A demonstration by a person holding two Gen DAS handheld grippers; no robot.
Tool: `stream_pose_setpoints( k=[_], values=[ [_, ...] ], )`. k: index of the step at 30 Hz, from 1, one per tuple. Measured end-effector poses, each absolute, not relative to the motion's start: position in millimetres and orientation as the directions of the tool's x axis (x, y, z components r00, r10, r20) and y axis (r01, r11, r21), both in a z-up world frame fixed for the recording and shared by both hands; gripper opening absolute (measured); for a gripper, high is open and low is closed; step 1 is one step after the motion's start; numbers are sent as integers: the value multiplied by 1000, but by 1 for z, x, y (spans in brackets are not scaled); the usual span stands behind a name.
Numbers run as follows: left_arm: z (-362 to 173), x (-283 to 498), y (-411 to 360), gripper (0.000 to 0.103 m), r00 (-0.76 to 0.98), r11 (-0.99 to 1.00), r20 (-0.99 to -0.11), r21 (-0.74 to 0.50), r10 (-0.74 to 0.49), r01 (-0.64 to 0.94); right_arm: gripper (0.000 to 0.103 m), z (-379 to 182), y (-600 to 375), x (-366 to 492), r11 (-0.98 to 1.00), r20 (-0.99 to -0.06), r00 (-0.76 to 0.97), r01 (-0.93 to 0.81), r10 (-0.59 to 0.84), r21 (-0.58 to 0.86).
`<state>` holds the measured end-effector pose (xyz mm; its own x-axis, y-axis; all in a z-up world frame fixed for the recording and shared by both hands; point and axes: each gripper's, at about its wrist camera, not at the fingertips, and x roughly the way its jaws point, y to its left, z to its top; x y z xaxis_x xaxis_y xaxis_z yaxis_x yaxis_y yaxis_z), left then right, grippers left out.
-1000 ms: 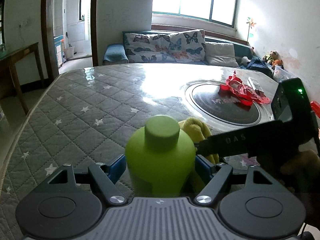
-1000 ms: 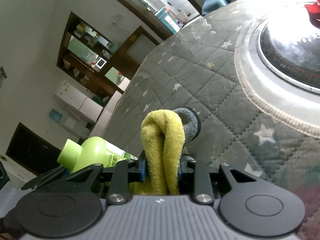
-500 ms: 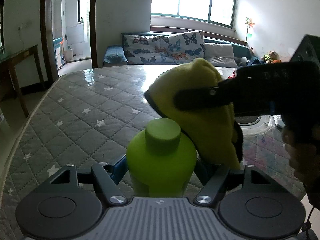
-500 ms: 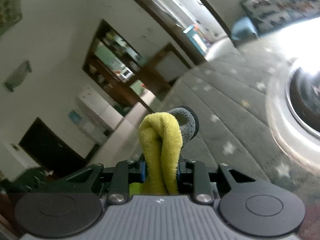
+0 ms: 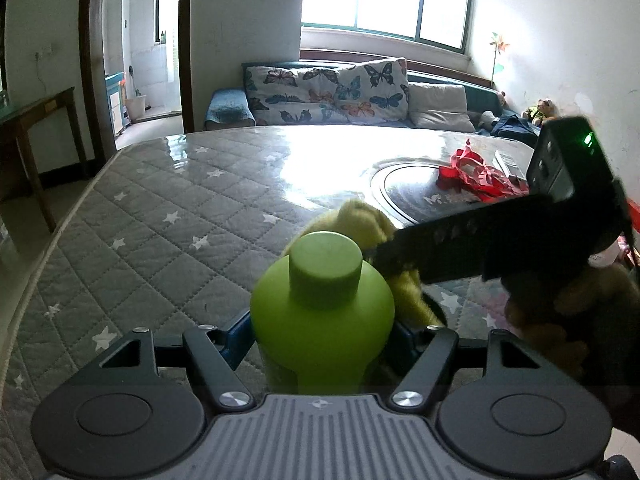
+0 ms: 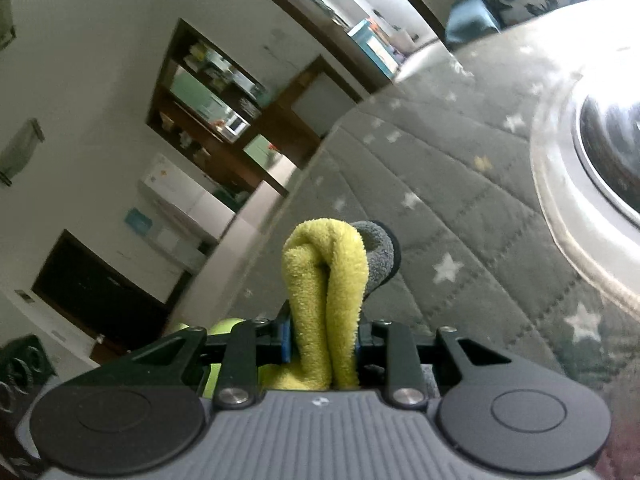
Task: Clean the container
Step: 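Wipe the bottle once more with the right tool while the left tool holds it, then lower the green bottle onto the table and open the left tool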
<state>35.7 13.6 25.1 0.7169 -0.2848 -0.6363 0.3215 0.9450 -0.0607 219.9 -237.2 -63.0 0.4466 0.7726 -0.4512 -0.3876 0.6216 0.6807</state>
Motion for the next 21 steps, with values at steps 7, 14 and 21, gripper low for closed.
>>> stream_pose_setpoints(
  k=[7,14,21],
  values=[
    [25,38,16,76,713,947,-643,-64,-280,314,25,-83,-232,216,684,-528,443,-371,725,628],
    [27,34,17,85,719,952,-642,-60,-267,300,30,-67,-224,196,748,-564,491,-416,664,517],
    [27,29,19,92,712,962,-661,-56,-237,268,44,-50,-221,172,788,-584,530,-435,615,435]
  ],
)
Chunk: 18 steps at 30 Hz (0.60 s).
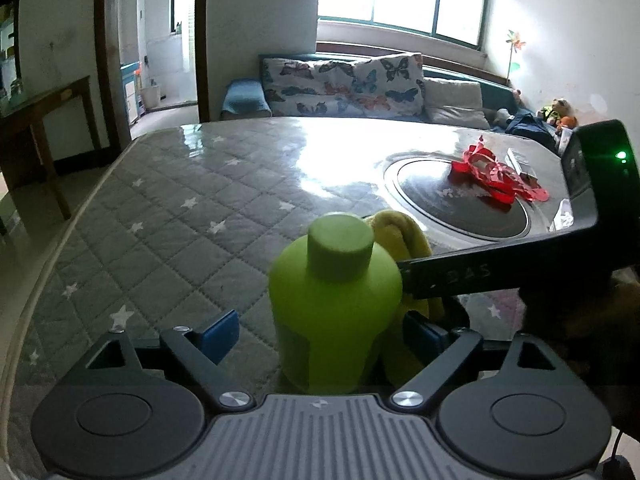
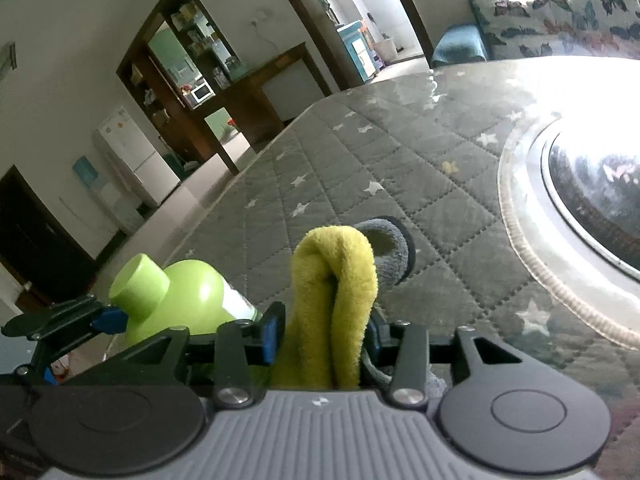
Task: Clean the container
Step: 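Lower the green bottle onto the table and open the left tool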
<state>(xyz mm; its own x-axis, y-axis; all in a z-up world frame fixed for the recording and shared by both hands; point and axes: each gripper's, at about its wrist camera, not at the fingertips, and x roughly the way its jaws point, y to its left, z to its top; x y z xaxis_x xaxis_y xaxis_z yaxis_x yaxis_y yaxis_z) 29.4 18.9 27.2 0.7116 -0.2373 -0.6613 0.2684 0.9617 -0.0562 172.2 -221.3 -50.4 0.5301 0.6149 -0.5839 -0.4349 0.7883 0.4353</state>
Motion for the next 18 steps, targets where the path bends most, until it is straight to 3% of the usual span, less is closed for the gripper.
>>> stream_pose_setpoints(
  k=[9,18],
  values=[
    [30,18,19,103,707,975,-682,-38,-186,220,57,-31,-226,149,815,-576,577,-434,579,384],
    [27,14,25,103,665,992,-740,-19,-100,128,66,-20,-225,122,845,-588,610,-432,530,314]
  ],
)
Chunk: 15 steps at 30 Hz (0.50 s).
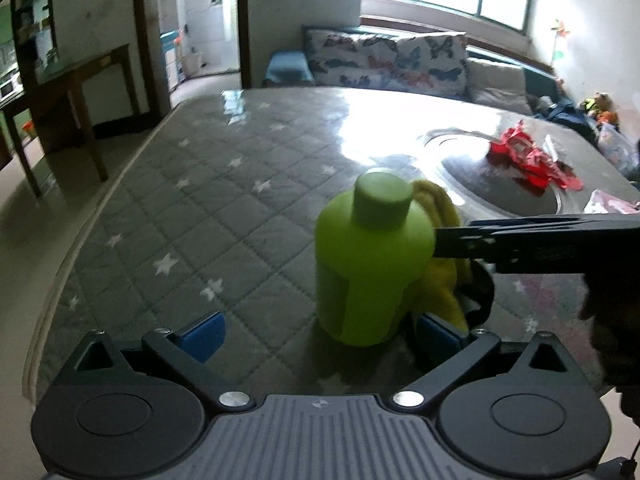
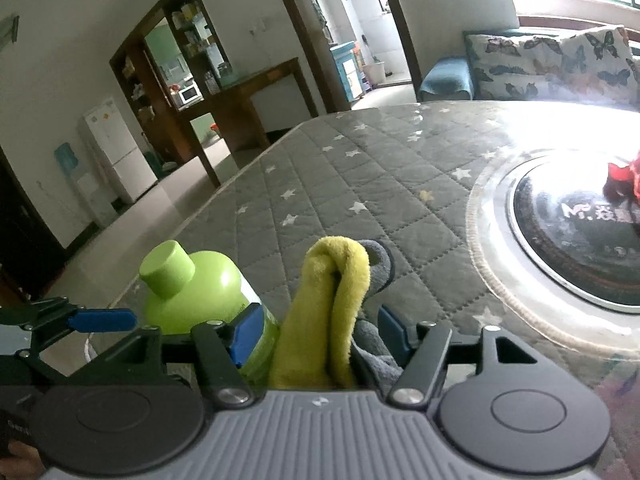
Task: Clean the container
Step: 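Lower the green bottle onto the table and open the left tool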
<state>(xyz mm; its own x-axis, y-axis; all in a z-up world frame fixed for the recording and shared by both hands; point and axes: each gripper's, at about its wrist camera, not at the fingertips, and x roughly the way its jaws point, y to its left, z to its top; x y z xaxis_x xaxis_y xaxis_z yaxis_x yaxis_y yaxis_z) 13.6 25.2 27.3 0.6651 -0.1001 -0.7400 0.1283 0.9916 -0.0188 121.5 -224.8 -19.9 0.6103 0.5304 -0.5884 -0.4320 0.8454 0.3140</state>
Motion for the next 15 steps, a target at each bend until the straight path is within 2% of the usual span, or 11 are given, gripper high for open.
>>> stream_pose_setpoints(
  k=[11,15],
  values=[
    [27,1,26,103,644,998,-764,17,-25,59,82,-12,-222,116,869,-602,632,-418,488,265],
    [24,-2,25,103,634,998,-773,36,-1,46,85,-11,-218,109,881,-611,643,-414,462,230]
  ],
)
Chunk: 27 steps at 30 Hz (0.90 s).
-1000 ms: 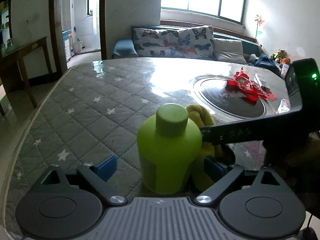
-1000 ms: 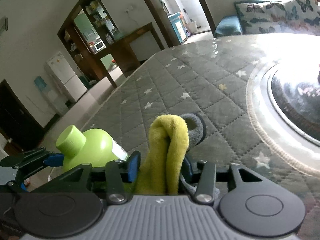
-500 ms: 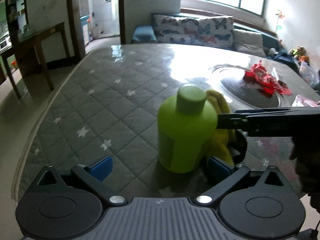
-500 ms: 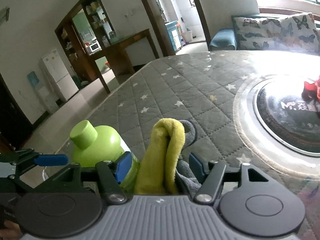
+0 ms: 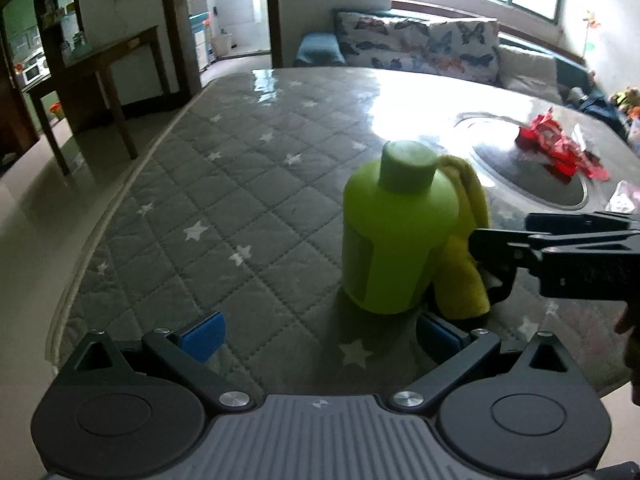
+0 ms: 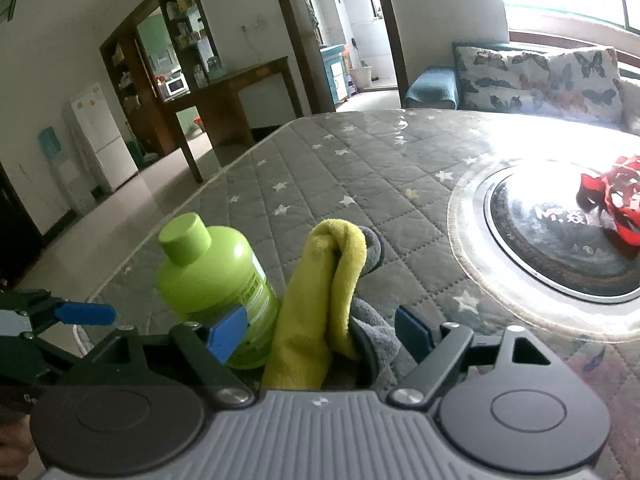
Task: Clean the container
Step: 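Lower the green bottle onto the table and open the left tool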
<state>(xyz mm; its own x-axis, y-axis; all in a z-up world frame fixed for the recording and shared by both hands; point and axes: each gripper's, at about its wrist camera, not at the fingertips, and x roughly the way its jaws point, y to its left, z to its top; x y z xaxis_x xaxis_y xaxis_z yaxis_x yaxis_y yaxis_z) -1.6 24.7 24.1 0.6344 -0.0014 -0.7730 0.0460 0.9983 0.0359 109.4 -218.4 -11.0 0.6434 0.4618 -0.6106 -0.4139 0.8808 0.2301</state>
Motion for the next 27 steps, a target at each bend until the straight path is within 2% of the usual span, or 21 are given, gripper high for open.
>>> stream_pose_setpoints(
  k=[12,27],
  values=[
    [22,-8,23,103,620,998,-784,66,44,13,94,-14,-215,100,889,-628,642,-411,439,201],
    [13,-1,37,103,600,995,-794,85,100,-53,95,-21,-223,106,905,-641,651,-381,407,188]
  ],
)
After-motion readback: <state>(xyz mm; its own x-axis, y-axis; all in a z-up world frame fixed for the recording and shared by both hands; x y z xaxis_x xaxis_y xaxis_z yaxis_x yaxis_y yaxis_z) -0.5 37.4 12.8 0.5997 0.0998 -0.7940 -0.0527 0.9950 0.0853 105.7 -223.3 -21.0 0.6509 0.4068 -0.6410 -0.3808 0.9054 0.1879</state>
